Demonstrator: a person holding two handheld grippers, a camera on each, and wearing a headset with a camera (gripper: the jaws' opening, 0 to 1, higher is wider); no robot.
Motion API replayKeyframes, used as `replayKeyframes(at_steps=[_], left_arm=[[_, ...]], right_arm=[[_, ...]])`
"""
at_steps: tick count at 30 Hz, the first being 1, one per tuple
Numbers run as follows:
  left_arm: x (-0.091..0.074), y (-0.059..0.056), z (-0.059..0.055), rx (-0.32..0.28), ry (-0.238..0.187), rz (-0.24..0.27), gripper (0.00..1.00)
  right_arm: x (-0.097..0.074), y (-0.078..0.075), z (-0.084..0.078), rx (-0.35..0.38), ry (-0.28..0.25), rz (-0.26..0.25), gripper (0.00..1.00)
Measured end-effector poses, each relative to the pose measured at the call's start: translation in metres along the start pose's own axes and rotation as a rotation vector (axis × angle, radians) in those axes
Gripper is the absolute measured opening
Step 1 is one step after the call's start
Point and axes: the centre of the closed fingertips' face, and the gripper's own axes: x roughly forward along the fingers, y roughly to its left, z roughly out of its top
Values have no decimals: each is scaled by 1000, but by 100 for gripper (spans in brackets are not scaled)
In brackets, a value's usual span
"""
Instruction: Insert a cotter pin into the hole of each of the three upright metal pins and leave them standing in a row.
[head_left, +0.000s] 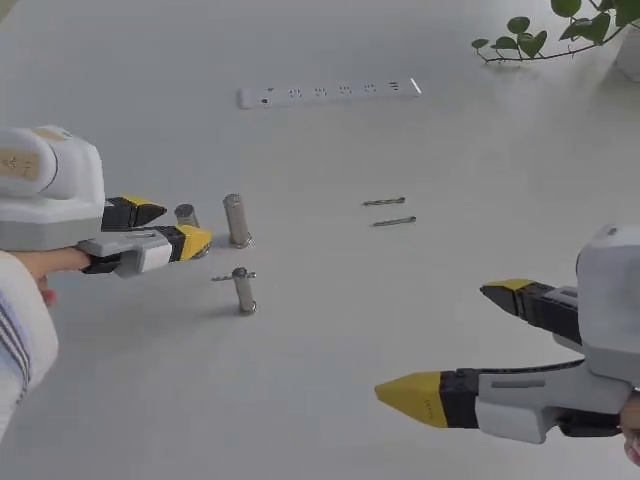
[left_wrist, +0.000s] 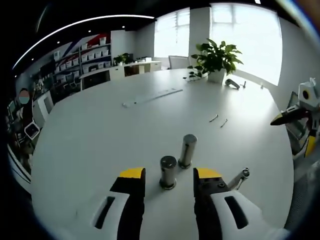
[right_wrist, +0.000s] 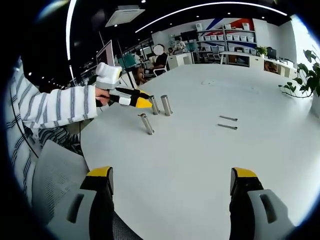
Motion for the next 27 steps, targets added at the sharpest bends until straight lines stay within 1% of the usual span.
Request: replayKeyframes(at_steps=[3, 6, 9, 12, 16, 19, 21, 23, 25, 27], left_arm=[[4, 0, -3, -11, 8, -2, 31], [9, 1, -9, 1, 33, 1, 28], [12, 0, -11, 0, 42, 0, 25], [13, 2, -10, -6, 35, 11, 18], [16, 1, -6, 0, 25, 14, 17], [17, 3, -5, 6, 22, 25, 12], [18, 2, -6, -1, 24, 22, 10], [18, 2, -6, 5, 24, 30, 10], [17, 3, -6, -15, 22, 31, 10], [17, 3, -5, -52, 20, 27, 10]], right_arm=[[1, -1, -1, 0, -5, 0, 96], [3, -1, -4, 21, -4, 7, 96], [5, 1, -6, 27, -1, 10, 96], [6, 1, -9, 26, 11, 11, 96], [7, 2, -7, 53, -7, 22, 95], [7, 2, -7, 50, -8, 22, 95], [6, 2, -7, 47, -8, 23, 95], [6, 2, -7, 50, -10, 22, 95], [6, 2, -7, 53, -13, 25, 94], [6, 3, -7, 56, -13, 26, 95]])
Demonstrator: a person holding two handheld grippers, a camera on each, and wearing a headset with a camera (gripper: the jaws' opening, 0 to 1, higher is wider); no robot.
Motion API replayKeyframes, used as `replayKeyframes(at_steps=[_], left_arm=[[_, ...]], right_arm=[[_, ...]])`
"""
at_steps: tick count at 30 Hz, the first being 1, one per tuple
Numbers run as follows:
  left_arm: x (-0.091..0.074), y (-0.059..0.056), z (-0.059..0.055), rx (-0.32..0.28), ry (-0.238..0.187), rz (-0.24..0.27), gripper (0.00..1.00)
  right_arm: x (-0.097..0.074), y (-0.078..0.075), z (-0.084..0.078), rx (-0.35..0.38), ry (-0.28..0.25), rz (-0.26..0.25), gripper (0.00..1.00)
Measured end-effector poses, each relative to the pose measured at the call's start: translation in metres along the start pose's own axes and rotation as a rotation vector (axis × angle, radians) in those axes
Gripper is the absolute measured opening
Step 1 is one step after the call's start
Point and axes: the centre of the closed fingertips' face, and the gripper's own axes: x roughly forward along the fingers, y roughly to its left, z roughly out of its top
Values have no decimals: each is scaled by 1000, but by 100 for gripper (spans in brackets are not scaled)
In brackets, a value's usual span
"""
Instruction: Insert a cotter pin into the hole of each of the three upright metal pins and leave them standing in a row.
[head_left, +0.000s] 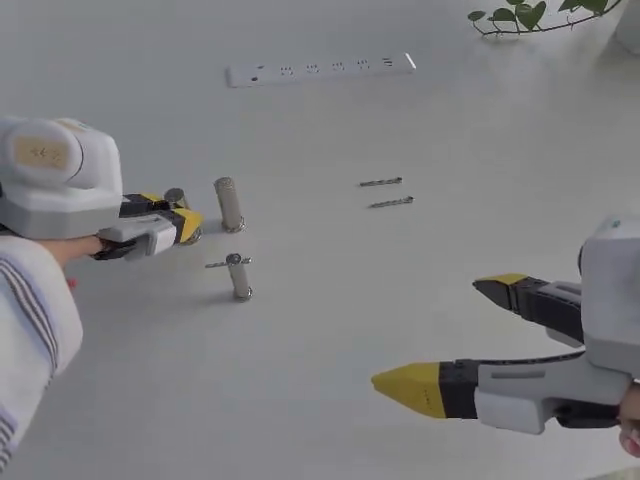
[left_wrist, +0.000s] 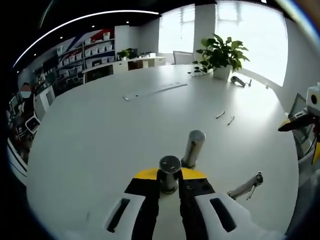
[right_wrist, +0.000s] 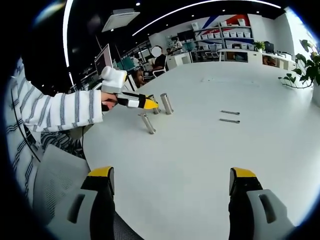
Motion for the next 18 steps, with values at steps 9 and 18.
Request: replayKeyframes(at_steps=[9, 18], left_arm=[[-2, 0, 1, 51, 8, 20, 10], [-14, -9, 13, -19, -17, -21, 9]], right_arm=[[0, 5, 1, -9, 0, 15, 94], [-2, 5, 5, -23, -4, 12, 94]])
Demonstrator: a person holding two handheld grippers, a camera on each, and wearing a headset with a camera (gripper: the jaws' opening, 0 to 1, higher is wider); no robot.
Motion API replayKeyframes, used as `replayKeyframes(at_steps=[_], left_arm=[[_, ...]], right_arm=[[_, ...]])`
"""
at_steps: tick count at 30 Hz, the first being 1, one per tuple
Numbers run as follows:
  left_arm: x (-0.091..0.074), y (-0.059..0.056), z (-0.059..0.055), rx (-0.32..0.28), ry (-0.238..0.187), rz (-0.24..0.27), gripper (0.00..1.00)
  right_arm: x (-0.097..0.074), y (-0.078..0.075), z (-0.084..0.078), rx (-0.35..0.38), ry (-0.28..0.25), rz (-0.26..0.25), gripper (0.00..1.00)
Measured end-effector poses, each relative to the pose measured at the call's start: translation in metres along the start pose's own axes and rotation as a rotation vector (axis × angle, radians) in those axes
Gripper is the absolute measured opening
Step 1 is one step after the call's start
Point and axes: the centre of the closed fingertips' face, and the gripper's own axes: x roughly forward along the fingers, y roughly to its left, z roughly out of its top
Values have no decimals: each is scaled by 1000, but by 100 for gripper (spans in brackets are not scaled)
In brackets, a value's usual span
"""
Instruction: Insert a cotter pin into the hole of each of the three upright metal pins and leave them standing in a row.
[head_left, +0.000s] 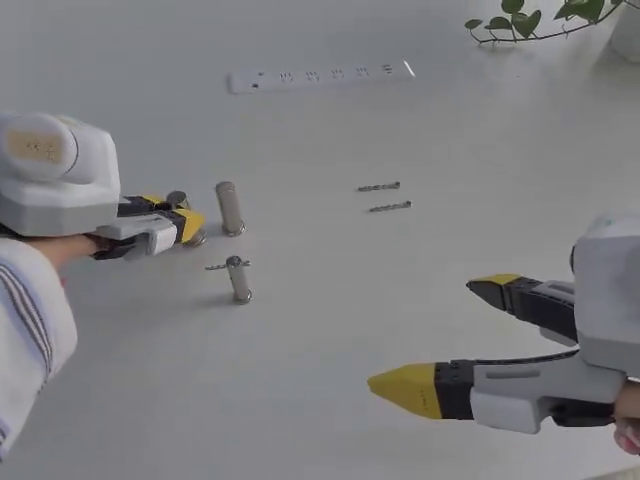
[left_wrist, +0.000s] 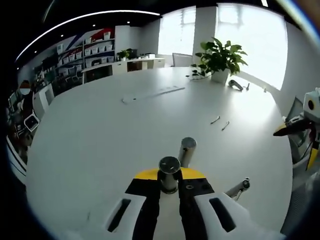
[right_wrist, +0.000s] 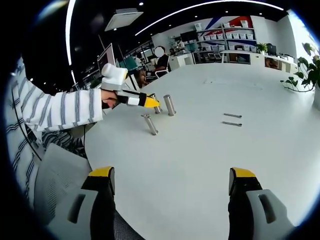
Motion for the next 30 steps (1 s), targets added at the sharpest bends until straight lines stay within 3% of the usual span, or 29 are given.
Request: replayKeyframes(at_steps=[2, 5, 8, 14, 18, 22, 30], left_arm=[[-5, -1, 5, -13, -2, -6, 9], [-14, -3, 14, 37, -12, -2, 9], [-24, -6, 22, 32, -15, 2, 9], [-37, -22, 33, 84, -33, -7, 9], [-45, -39, 35, 93, -45, -18, 9], [-54, -59, 38, 66, -66, -18, 9], [-66, -101, 43, 62, -106, -70, 9]], right_arm=[[0, 0, 2, -1, -6, -1, 93], [1, 2, 3, 0, -9, 5, 93], [2, 6, 5, -9, -11, 13, 93], [2, 12, 12, -26, -29, 31, 94], [1, 15, 14, -36, -40, 42, 95], [0, 18, 16, -36, -46, 57, 96], [-2, 25, 16, -42, -49, 92, 98]])
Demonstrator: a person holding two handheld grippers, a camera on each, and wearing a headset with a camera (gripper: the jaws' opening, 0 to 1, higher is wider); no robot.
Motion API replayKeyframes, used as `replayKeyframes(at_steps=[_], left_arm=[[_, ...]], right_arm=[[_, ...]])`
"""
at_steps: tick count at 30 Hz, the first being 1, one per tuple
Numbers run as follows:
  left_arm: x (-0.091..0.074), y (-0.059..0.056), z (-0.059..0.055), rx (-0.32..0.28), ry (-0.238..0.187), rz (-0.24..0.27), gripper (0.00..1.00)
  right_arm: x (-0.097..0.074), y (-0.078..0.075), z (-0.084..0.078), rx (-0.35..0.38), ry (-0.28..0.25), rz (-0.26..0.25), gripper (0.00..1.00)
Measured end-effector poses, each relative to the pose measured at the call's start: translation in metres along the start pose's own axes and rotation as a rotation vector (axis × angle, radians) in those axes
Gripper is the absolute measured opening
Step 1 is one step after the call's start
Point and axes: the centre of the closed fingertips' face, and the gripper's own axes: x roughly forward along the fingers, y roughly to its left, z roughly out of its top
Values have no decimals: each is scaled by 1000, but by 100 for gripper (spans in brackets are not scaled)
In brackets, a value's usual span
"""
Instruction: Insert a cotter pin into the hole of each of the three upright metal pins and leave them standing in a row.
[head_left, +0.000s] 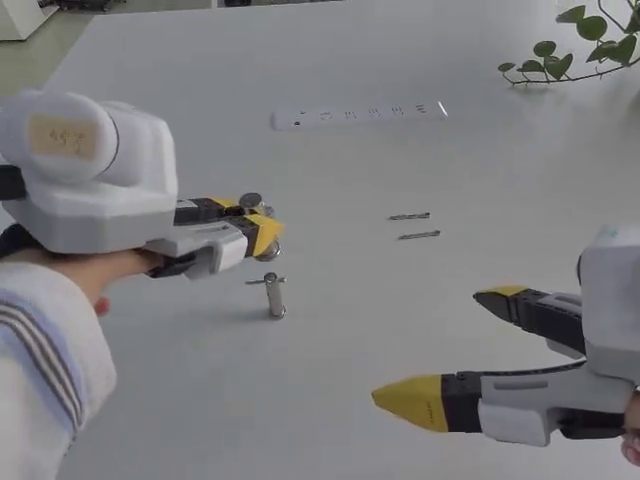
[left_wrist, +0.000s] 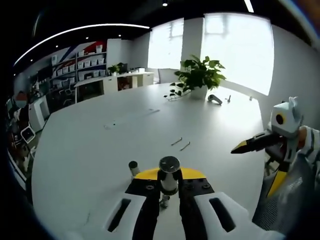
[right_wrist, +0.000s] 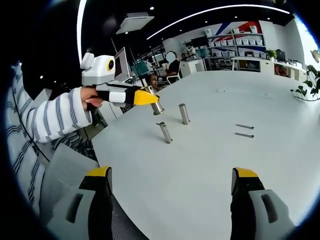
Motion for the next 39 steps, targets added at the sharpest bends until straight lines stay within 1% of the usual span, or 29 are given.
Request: replayKeyframes(at_steps=[1, 3, 4, 7, 9, 12, 17, 21, 24, 27, 30, 32, 39], left_arm=[[0, -6, 0, 2, -3, -10, 9], [2, -15, -1, 5, -3, -26, 9], [4, -22, -2, 13, -2, -37, 9], [10, -33, -9, 5, 7, -53, 9], [15, -39, -17, -26, 24, -57, 9], [22, -48, -31, -18, 47, -60, 9], [32, -58, -47, -30, 70, -58, 9], [39, -63, -55, -19, 85, -56, 9], [42, -67, -59, -16, 96, -62, 9], [46, -71, -63, -1, 104, -67, 9], [50, -73, -67, 1, 113, -67, 9], [52, -75, -70, 13, 124, -68, 9], [59, -80, -76, 20, 142, -62, 9]], right_arm=[[0, 0, 0, -1, -2, 2, 98], [-1, 2, 0, 0, -1, 10, 98], [-3, 3, -1, -2, -1, 12, 98], [-7, 2, -4, -7, 2, 13, 98], [-10, 0, -7, -3, 5, 10, 98], [-14, 1, -12, -2, 14, 20, 97], [-20, -4, -23, 1, 34, 16, 97], [-22, -5, -27, 3, 42, 14, 97], [-23, -6, -31, 6, 48, 14, 97], [-23, -7, -33, 10, 50, 16, 97], [-23, -7, -36, 10, 55, 19, 97], [-24, -7, -38, 11, 60, 21, 97], [-25, -8, -45, 18, 74, 30, 97]])
